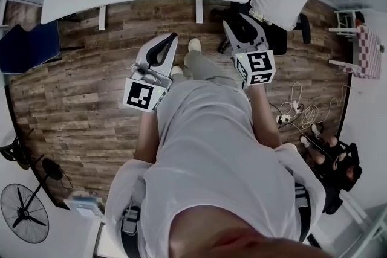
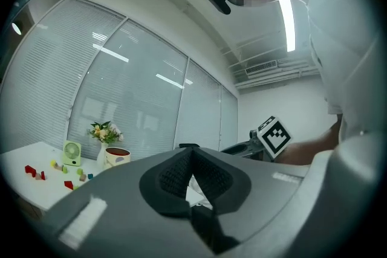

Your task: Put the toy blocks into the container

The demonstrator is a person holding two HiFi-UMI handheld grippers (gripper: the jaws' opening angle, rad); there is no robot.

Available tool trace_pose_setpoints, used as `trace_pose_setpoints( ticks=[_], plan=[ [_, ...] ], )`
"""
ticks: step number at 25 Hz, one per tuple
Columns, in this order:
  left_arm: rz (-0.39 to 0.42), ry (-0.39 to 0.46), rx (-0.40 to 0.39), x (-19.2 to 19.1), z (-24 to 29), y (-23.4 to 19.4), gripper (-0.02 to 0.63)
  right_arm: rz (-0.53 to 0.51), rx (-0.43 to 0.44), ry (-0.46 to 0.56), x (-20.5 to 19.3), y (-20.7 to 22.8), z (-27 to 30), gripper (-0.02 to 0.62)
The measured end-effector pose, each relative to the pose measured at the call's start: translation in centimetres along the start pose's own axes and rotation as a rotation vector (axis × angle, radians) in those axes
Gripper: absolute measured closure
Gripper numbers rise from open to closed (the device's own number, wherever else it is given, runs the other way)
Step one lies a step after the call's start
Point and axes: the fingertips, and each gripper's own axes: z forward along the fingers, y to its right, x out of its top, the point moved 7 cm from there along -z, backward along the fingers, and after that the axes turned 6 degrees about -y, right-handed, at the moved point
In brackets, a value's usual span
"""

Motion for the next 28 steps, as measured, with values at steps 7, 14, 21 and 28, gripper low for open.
trace_pose_setpoints(
  ticks=[7,14,21,28],
  plan=[
    [0.012,-0.046,0.052,-0.1,4.8,-4.0,0.607,0.038,-0.033,-0.026,-0.8,7.5,7.8,0.411],
    [0.043,-0.128,0.120,0.9,12.4,-11.0,0.607,0.053,-0.003,-0.110,-1.1,15.6,18.1,0.388],
    [0.061,-0.159,0.149,1.8,18.3,-14.8,0.607,0.038,0.034,-0.339,-6.4,21.4,28.6,0.349],
    [0.063,-0.186,0.162,2.3,20.5,-18.0,0.607,0.037,0.082,-0.609,-14.1,23.1,36.3,0.331]
  ],
)
